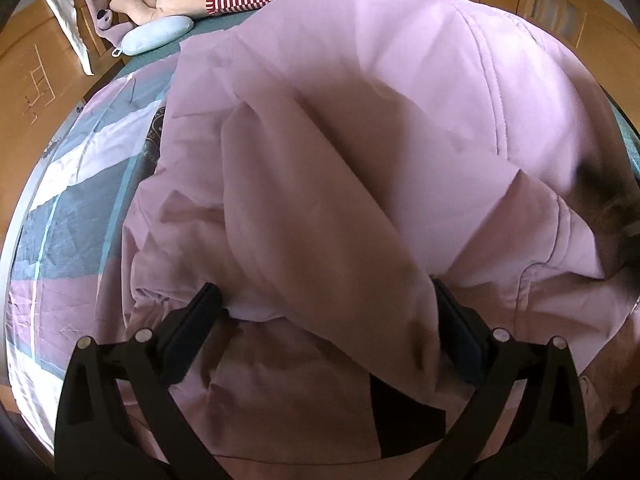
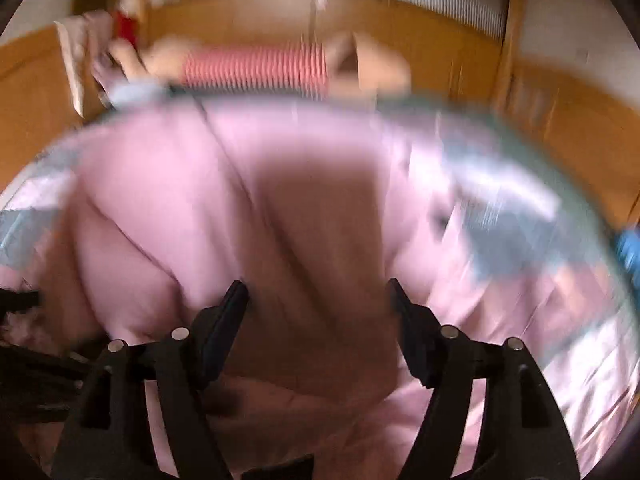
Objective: Fold large clothes
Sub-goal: 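Press the folded jacket flat with both grippers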
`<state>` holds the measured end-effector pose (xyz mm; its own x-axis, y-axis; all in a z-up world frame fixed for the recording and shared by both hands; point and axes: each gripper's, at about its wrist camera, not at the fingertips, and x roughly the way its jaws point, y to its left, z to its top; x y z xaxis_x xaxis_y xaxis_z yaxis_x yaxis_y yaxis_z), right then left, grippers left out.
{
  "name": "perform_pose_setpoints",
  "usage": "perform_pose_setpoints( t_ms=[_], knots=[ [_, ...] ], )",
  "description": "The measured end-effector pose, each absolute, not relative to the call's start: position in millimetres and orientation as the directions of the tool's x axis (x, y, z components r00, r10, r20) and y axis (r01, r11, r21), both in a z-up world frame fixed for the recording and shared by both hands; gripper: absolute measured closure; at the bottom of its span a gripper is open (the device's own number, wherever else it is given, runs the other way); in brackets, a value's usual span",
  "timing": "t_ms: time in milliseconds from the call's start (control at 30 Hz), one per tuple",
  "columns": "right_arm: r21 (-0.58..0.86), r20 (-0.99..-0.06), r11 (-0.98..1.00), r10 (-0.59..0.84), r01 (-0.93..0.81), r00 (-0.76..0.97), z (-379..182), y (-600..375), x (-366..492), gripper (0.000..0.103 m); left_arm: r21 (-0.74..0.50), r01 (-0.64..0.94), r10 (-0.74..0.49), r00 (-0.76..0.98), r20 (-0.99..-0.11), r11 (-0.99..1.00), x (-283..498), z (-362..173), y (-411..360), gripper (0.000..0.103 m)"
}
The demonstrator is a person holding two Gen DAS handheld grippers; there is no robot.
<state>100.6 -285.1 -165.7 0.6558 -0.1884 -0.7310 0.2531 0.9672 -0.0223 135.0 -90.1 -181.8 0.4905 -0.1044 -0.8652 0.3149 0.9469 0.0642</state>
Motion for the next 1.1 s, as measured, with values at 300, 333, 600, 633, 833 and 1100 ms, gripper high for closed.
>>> perform_pose_setpoints(
  t_ms=[300, 333, 600, 633, 833, 1100],
  knots=[
    [-0.003, -0.75, 0.966, -0.174, 0.26, 0.638, -177.2, -286.0, 103.6, 0.027, 0.167, 0.281, -0.037, 0.598, -0.8, 0.945, 119.6, -165.5, -95.2, 0.002],
    [-0.001, -0.751, 0.965, -0.173, 0.26, 0.638, -177.2, -286.0, 103.7, 0.027, 0.222, 0.283, -0.014, 0.645, -0.764, 0.933, 114.3, -160.5, -100.6, 0.002],
    [-0.031, -0.751, 0.967, -0.188, 0.251, 0.633, -176.6, -280.8, 100.1, 0.023, -0.017, 0.287, -0.154, 0.463, -0.873, 0.958, 144.3, -182.9, -81.4, 0.002],
    [-0.034, -0.751, 0.968, -0.19, 0.25, 0.633, -176.6, -280.1, 100.0, 0.023, -0.037, 0.286, -0.167, 0.444, -0.88, 0.958, 147.5, -183.5, -79.4, 0.002],
    [-0.031, -0.752, 0.968, -0.187, 0.25, 0.632, -176.8, -277.8, 99.2, 0.022, 0.036, 0.286, -0.116, 0.497, -0.86, 0.957, 138.0, -173.0, -84.7, 0.002],
    [-0.029, -0.751, 0.968, -0.186, 0.249, 0.634, -176.0, -274.6, 96.8, 0.021, 0.03, 0.22, -0.107, 0.585, -0.804, 0.975, 136.6, -147.8, -69.2, 0.002]
  ],
)
